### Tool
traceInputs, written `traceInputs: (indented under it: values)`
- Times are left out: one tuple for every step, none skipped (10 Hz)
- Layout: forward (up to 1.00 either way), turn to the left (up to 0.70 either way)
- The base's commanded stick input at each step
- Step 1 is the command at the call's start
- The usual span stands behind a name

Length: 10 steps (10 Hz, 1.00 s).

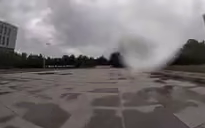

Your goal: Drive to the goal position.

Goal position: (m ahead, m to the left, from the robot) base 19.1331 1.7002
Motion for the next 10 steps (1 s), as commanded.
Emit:
traceInputs:
  values:
    - [0.70, 0.00]
    - [0.70, 0.00]
    - [0.70, 0.00]
    - [0.70, 0.00]
    - [0.70, 0.00]
    - [0.70, 0.00]
    - [0.70, 0.00]
    - [0.70, 0.00]
    - [0.70, 0.00]
    - [0.70, 0.00]
